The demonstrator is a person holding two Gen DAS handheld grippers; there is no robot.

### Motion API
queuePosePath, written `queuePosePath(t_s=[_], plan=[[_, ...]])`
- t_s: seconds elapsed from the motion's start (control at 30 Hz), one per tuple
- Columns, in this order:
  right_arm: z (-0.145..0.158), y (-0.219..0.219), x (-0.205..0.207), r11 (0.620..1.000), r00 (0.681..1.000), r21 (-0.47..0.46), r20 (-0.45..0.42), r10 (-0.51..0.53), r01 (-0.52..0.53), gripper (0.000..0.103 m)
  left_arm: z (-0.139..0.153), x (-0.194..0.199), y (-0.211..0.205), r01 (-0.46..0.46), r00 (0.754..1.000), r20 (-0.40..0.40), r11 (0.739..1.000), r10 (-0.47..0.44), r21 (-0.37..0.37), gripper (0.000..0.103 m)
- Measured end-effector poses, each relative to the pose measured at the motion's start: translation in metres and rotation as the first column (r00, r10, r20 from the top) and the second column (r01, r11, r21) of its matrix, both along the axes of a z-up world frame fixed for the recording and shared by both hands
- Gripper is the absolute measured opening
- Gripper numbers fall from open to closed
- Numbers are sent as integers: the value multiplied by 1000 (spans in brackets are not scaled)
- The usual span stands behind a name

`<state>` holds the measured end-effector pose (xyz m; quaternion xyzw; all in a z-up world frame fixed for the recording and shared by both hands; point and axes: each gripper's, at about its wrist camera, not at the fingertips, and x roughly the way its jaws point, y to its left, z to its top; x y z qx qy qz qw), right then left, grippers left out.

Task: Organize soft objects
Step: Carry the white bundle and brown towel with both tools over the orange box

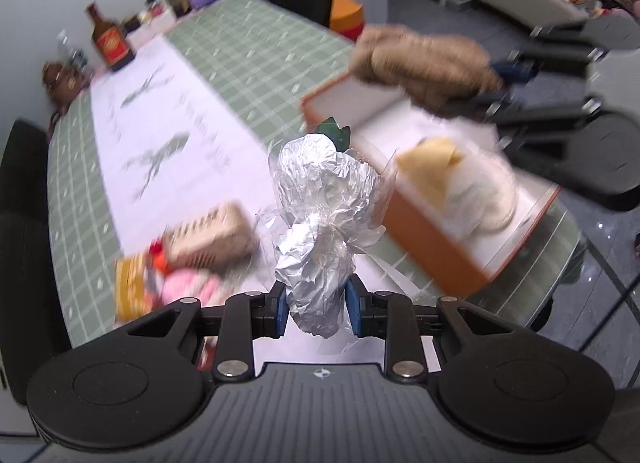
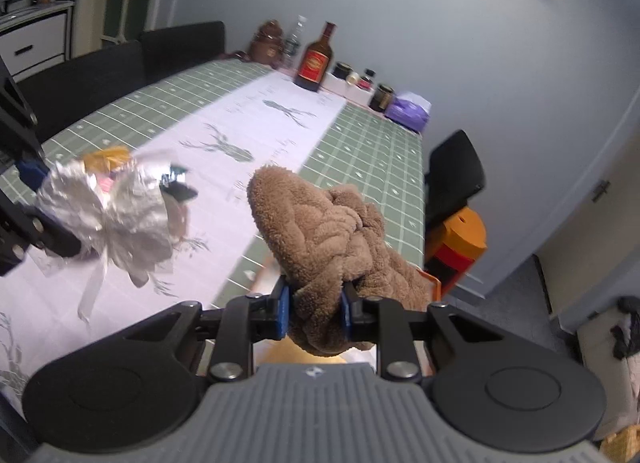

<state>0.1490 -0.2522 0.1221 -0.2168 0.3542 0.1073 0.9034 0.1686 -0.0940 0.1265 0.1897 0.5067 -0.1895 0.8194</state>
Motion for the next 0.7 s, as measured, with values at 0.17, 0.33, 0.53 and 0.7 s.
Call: queuePosePath(t_s=[0.17, 0.33, 0.53, 0.7], plan=[[-12, -30, 18, 998, 997, -10, -41, -62, 61, 23, 6, 21, -45, 63, 998, 20, 998, -63, -19, 32], [-30, -54, 33, 996, 992, 6, -88, -92, 93, 23, -15, 46, -84, 96, 995, -26, 995, -97, -34, 32], [-54, -74, 48, 992, 982, 17, -149, -120, 124, 23, -47, 82, -110, 104, 990, -92, 994, -105, -15, 32], [-70, -85, 60, 991, 974, 33, -190, -123, 132, 23, -76, 107, -123, 104, 985, -143, 994, -99, 28, 32]])
